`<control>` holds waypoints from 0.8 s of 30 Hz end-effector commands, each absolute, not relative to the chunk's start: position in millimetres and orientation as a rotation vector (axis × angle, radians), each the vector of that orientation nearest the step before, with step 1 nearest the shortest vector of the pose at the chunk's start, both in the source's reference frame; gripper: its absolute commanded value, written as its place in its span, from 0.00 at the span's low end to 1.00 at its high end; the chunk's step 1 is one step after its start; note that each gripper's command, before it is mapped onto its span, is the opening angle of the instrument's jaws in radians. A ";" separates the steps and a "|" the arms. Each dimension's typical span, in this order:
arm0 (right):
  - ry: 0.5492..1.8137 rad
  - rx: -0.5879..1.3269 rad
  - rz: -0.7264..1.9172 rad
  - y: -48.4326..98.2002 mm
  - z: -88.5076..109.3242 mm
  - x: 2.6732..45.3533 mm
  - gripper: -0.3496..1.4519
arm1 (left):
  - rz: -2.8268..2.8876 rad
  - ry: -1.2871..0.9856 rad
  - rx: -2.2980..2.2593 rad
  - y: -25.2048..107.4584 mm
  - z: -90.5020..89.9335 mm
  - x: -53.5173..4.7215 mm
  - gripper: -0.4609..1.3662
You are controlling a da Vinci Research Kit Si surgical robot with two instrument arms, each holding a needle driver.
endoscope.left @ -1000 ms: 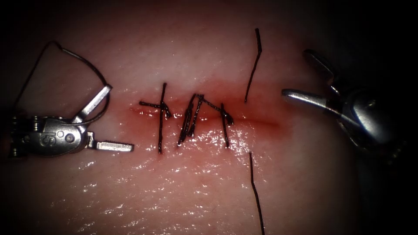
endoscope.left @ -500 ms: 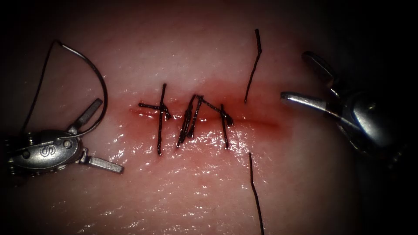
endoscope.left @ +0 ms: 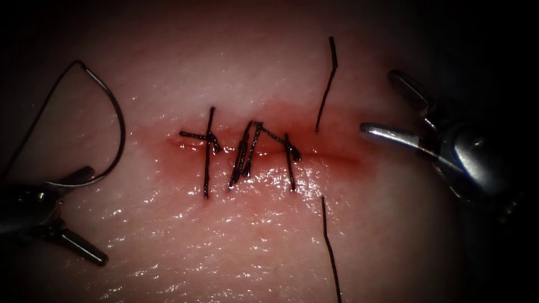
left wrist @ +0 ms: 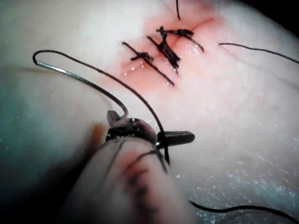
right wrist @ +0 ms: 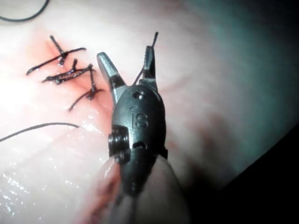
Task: Wound Closure
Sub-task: Set down the needle with the left gripper
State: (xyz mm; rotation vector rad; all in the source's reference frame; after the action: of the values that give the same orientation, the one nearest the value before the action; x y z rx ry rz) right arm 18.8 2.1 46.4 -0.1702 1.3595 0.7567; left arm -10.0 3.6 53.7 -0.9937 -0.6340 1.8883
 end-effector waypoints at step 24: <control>1.377 -0.135 0.733 2.0 46.2 19.4 0.75 | 2.059 -0.788 -1.028 4.5 45.7 -8.2 0.94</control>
State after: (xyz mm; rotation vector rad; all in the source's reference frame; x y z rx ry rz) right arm 19.3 2.0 46.1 -0.1369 1.3760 0.7347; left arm -8.5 4.9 45.4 -1.0277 -0.7861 2.0635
